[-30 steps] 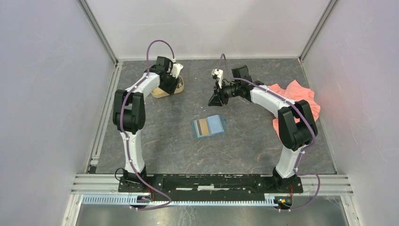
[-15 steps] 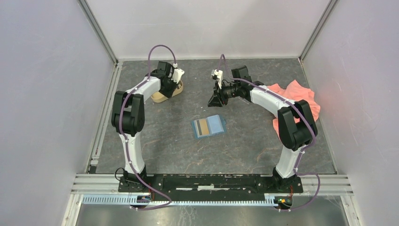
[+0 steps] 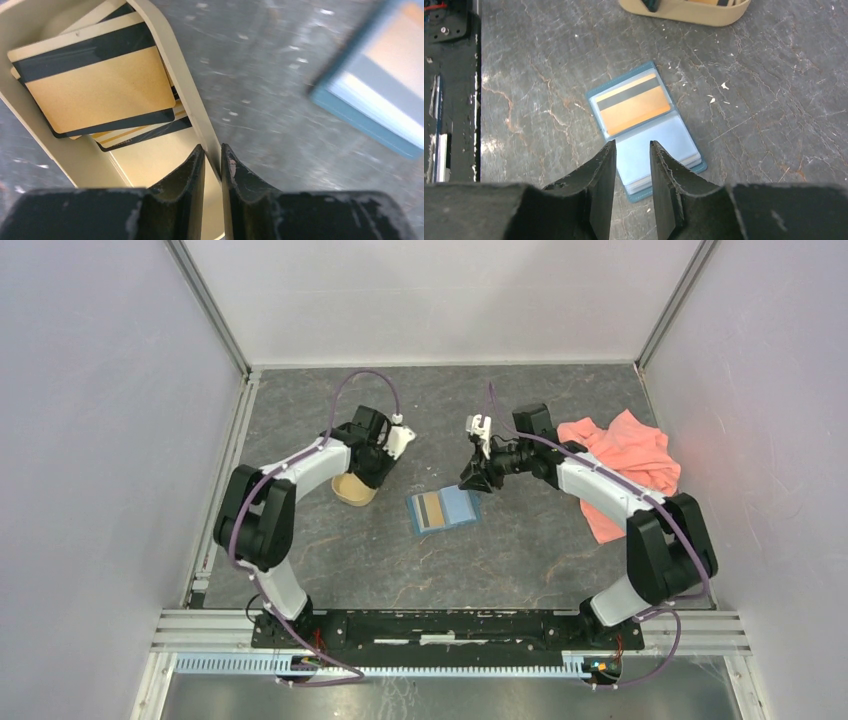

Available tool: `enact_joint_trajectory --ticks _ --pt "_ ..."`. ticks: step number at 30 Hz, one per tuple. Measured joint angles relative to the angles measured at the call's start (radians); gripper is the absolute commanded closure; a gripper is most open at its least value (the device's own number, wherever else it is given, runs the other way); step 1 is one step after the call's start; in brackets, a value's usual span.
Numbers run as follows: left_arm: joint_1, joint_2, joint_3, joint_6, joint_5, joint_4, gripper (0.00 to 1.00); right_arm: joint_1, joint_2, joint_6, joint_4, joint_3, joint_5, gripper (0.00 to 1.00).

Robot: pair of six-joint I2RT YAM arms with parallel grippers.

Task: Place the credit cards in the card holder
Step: Move the storage box to the center of the board.

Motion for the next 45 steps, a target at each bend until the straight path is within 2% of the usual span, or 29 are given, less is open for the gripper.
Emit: enact_joint_trajectory --ticks 7,10,14,17,19,20,25,27,31,37,45 --pt "-0.134 -0.204 -0.201 -0.073 0.028 0.005 0.74 -0.014 -0.079 -0.075 0.009 -0.11 -0.011 0.64" --pt "-0.176 -0.262 -0.253 -0.115 0.039 0.002 0.7 -0.021 -0.083 -0.098 0.009 -0.132 -0.01 0.65" --pt "-0.189 -0.354 -0.285 -0.179 0.042 -0.002 0.48 -0.023 -0.087 -0.114 0.011 -0.142 -0.01 0.64" --pt "-0.189 -0.467 -0.285 -0.224 0.027 0.016 0.26 -0.019 -0.076 -0.138 -0.019 -0.117 -0.008 0.63" --pt "-0.189 -0.56 -0.288 -0.256 0.002 0.045 0.03 -0.012 -0.042 -0.159 -0.062 -0.06 0.002 0.63" --pt "-0.188 -0.612 -0.294 -0.285 -0.019 0.073 0.01 -0.004 -0.014 -0.17 -0.089 -0.012 0.013 0.63" --pt "-0.188 -0.904 -0.431 -0.496 -0.151 0.253 0.0 0.053 0.068 -0.146 -0.088 0.146 0.088 0.61" --pt "-0.185 -1.024 -0.521 -0.621 -0.208 0.314 0.0 0.073 0.095 -0.098 -0.072 0.189 0.105 0.57" --pt "-0.178 -1.146 -0.671 -0.848 -0.246 0.432 0.01 0.111 0.223 -0.021 -0.07 0.357 0.142 0.53" --pt "-0.177 -1.064 -0.795 -1.175 -0.245 0.531 0.05 0.145 0.429 0.07 -0.069 0.553 0.176 0.43" --pt "-0.167 -0.933 -0.834 -1.399 -0.254 0.577 0.13 0.182 0.612 0.165 -0.077 0.676 0.196 0.42"
